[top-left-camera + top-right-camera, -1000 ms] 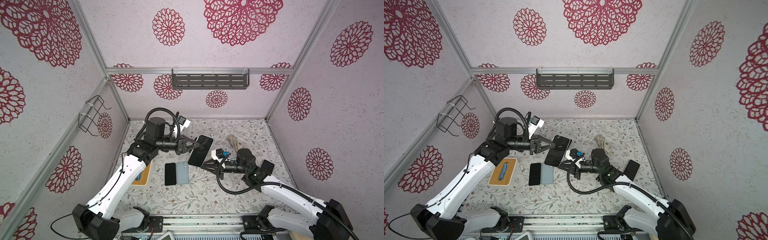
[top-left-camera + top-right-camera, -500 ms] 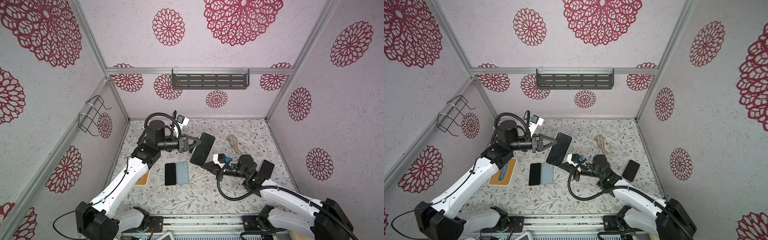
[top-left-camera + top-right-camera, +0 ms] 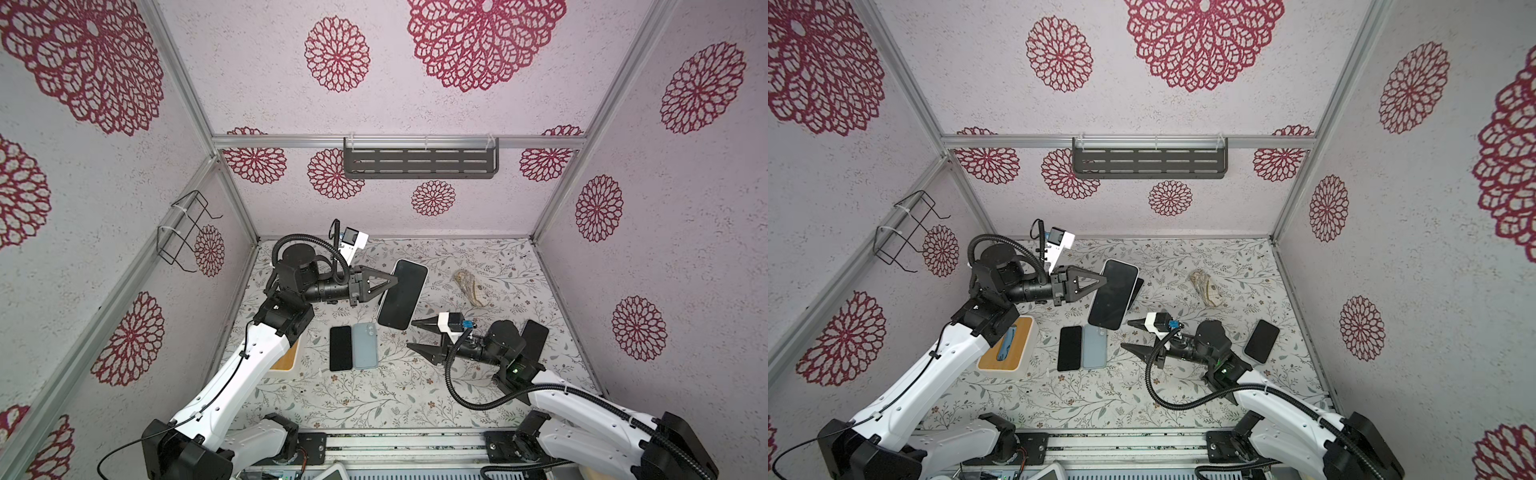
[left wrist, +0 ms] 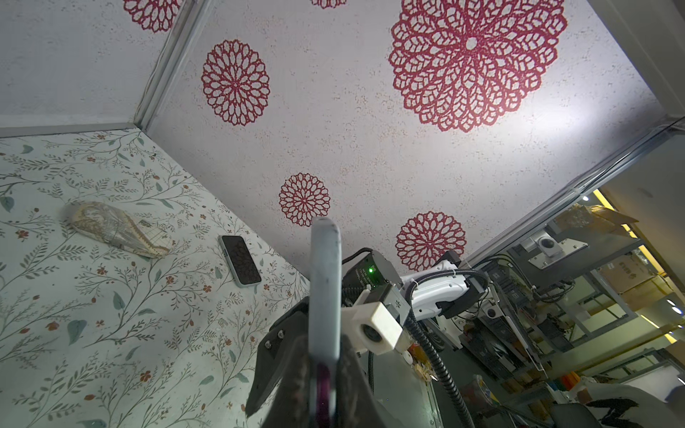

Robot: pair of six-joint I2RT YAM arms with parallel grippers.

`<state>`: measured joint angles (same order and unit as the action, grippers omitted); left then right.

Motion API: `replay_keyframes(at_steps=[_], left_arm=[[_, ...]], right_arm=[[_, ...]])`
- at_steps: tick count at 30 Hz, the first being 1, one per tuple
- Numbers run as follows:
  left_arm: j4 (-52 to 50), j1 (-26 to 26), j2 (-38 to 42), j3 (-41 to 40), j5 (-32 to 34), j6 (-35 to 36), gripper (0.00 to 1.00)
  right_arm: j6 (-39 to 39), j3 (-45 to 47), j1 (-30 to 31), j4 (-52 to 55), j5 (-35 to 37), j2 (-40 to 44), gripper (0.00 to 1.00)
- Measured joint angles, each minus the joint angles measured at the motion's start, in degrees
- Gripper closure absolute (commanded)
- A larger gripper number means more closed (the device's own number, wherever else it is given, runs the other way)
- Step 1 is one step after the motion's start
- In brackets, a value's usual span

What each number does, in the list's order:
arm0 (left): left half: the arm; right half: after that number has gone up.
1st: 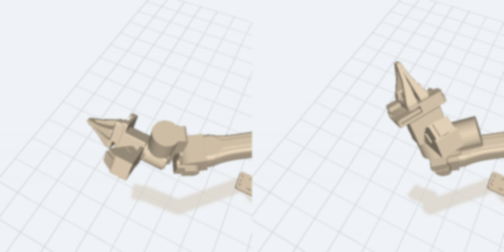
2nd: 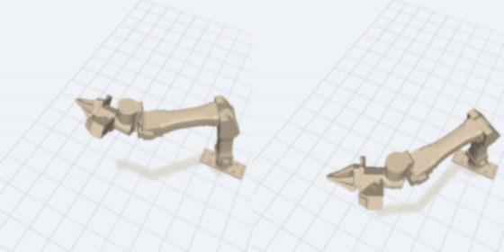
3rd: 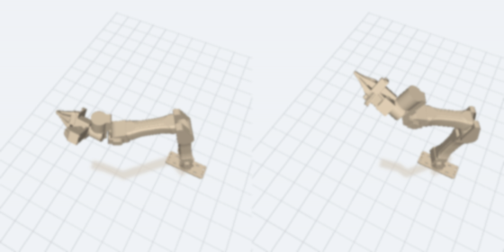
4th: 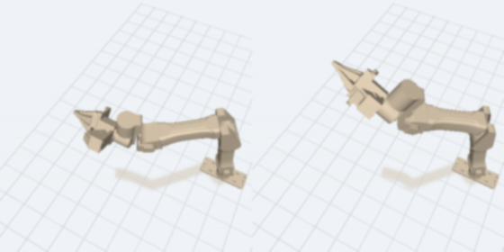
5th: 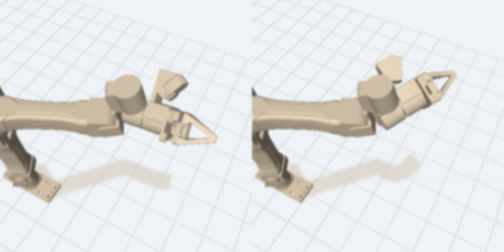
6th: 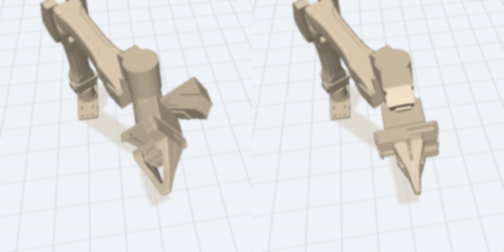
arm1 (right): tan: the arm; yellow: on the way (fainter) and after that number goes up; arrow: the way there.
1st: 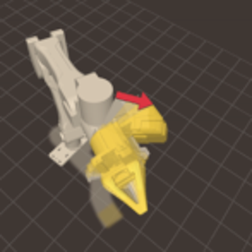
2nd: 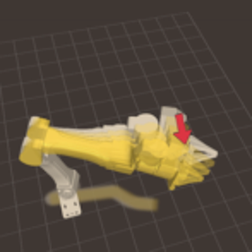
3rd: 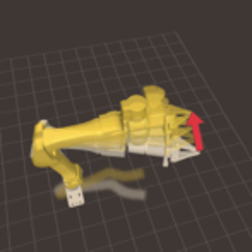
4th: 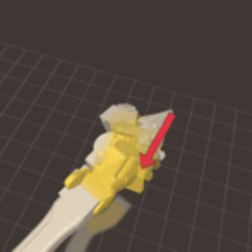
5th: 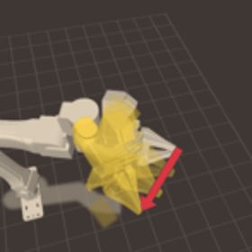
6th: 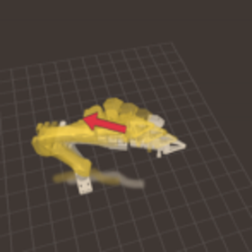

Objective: Take the phone out of the phone case
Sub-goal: Remove the phone case from the phone.

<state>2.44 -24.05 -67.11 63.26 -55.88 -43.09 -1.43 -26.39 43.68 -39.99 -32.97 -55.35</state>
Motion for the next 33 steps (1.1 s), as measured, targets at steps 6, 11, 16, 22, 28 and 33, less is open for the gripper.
replay_keyframes(at_steps=[6,11,16,22,28,33], left_arm=[[10.6,0.0,0.8,-6.2,5.0,-8.1,1.00],[21.6,-0.1,0.1,-11.8,10.4,-14.9,1.00],[32.5,-0.8,-3.2,-14.6,14.9,-20.3,1.00],[39.8,-1.7,-5.1,-16.4,18.1,-24.3,1.00],[44.0,-3.5,-5.1,-16.4,19.6,-26.3,1.00],[45.8,-4.9,-5.2,-16.4,20.3,-27.3,1.00]], right_arm=[[-12.5,0.0,0.0,0.0,2.8,3.0,0.36],[-26.8,0.0,0.0,-3.0,2.7,4.9,0.35],[-38.5,0.0,0.0,-5.2,2.8,4.4,0.41],[-45.8,0.0,0.0,-3.7,4.0,4.3,0.48],[-48.8,0.1,0.0,-3.4,5.1,3.2,0.50],[-50.7,0.1,-0.2,-4.8,5.6,1.2,0.52]])
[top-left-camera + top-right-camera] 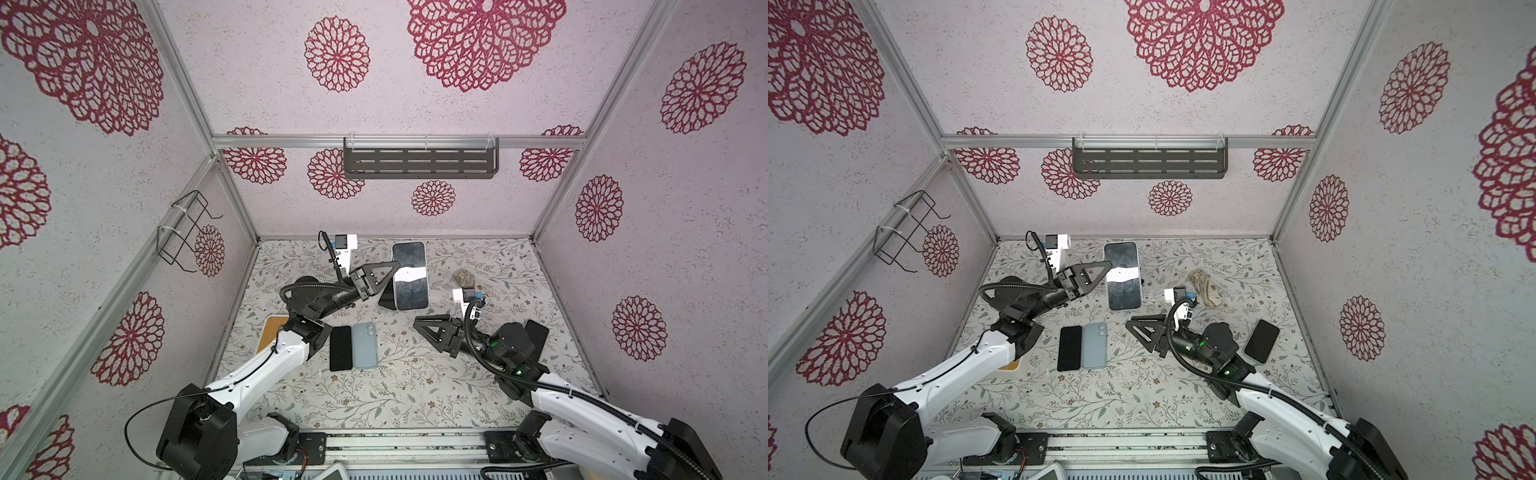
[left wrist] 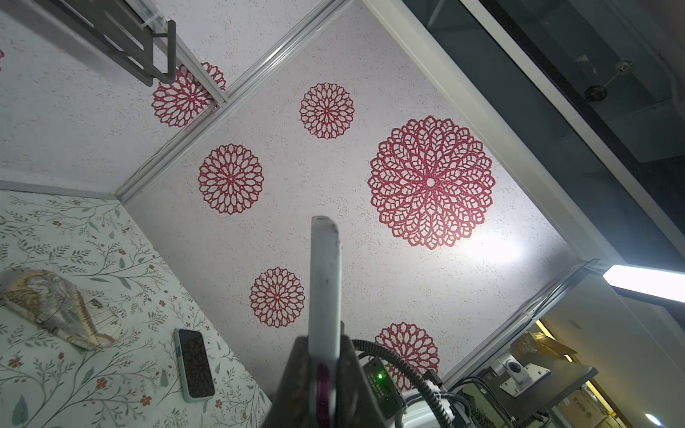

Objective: Take the phone out of the phone case
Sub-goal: Remove the phone case from the phone.

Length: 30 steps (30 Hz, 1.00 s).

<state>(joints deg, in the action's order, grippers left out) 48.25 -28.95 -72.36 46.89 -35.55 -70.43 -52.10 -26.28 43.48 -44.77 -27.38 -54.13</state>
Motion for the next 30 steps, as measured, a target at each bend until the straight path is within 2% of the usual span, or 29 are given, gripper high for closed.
replay_keyframes(at_steps=[30], left_arm=[[4.1,-1.3,-1.3,-1.0,0.5,-1.4,1.00]], right_arm=[[-6.3,3.8,-4.6,-12.3,0.1,-2.4,0.55]])
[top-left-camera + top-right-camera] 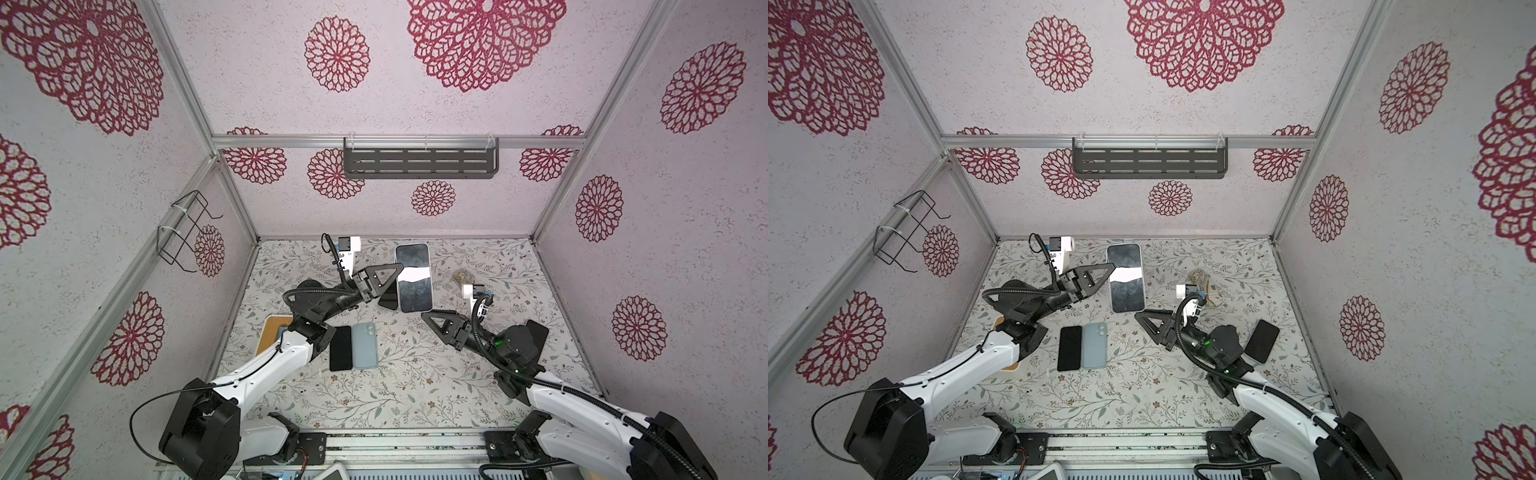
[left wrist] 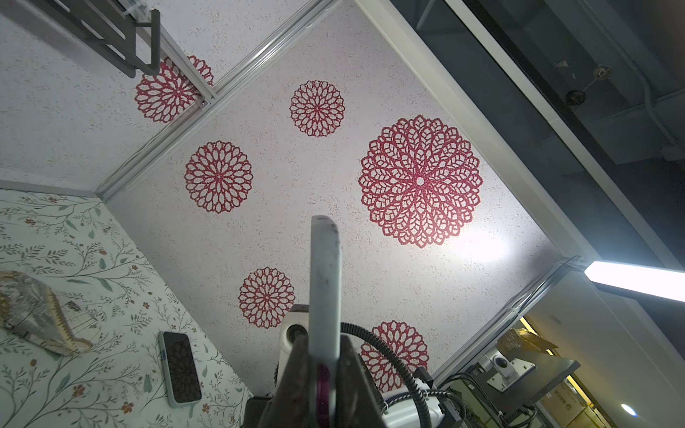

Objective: Take the phone out of the phone case
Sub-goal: Remove the phone case from the phone.

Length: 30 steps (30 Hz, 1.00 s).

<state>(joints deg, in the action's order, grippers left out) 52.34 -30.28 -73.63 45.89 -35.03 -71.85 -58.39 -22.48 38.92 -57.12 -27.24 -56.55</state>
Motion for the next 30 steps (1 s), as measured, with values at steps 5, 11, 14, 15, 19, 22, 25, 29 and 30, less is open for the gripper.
replay_keyframes(at_steps=[5,11,14,15,19,22,25,29,30], left_arm=[[0.8,0.0,0.0,-0.6,0.3,0.0,1.00],[0.9,-0.1,0.0,-0.7,1.1,0.0,1.00],[0.8,-0.1,0.0,-0.7,1.2,0.0,1.00],[0.8,-0.1,0.0,-0.7,1.2,0.0,1.00],[0.9,-0.1,-0.4,-0.7,1.2,0.0,1.00],[0.9,-0.1,-0.9,-0.7,1.3,0.0,1.00],[0.9,-0.1,-1.3,-0.7,1.3,0.0,1.00],[1.0,-0.1,-1.5,-0.7,1.2,0.0,1.00],[1.0,-0.1,-1.5,-0.7,1.2,0.0,1.00]], right_arm=[[-0.2,0.0,-0.1,-0.3,-0.3,0.0,0.55],[-0.7,0.4,-0.1,-1.6,-0.6,0.0,0.54],[-1.5,1.1,-0.2,-2.9,-1.0,-0.2,0.53],[-1.8,1.3,-0.1,-3.5,-1.1,-0.4,0.53],[-2.6,1.5,-0.1,-4.7,-1.4,-0.9,0.51],[-2.8,1.5,-0.2,-5.1,-1.5,-0.9,0.50],[-2.8,1.5,-0.2,-5.2,-1.5,-0.9,0.49],[-2.8,1.5,-0.2,-5.2,-1.5,-0.9,0.50],[-2.8,1.5,-0.2,-5.2,-1.5,-0.9,0.50]])
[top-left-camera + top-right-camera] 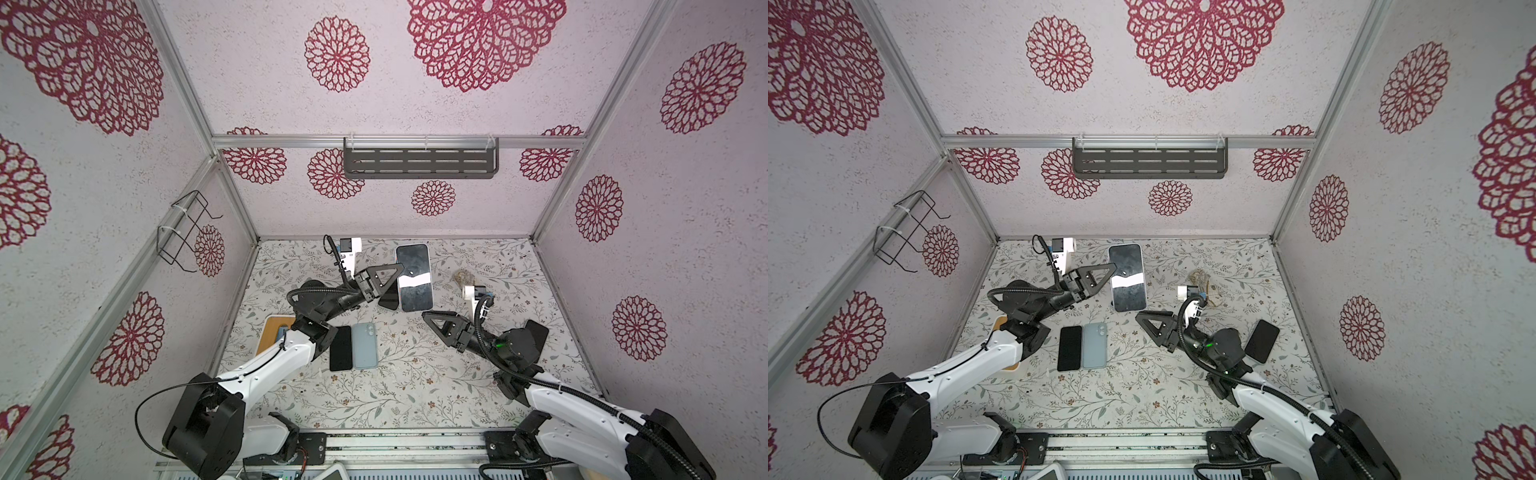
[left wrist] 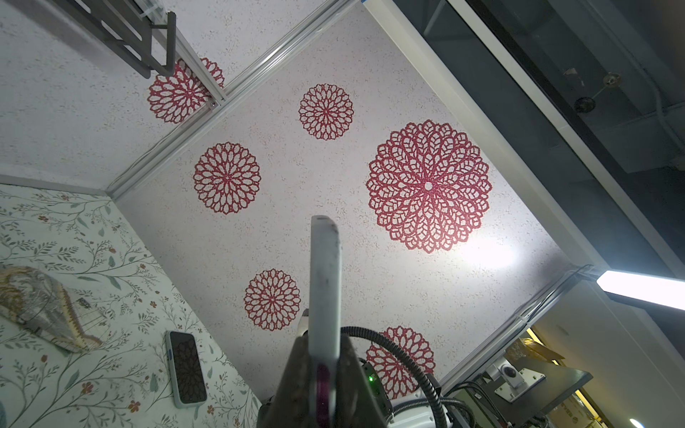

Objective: Take the phone out of the phone case
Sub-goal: Remove the phone case from the phone.

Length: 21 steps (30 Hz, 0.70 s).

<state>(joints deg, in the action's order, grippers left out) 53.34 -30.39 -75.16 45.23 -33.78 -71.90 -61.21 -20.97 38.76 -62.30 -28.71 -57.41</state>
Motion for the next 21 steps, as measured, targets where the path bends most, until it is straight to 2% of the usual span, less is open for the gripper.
replay_keyframes(at_steps=[21], left_arm=[[2.9,-0.9,0.0,-0.2,-0.4,-0.8,1.00]], right_arm=[[0.0,0.0,0.0,0.0,0.3,-1.0,0.52]])
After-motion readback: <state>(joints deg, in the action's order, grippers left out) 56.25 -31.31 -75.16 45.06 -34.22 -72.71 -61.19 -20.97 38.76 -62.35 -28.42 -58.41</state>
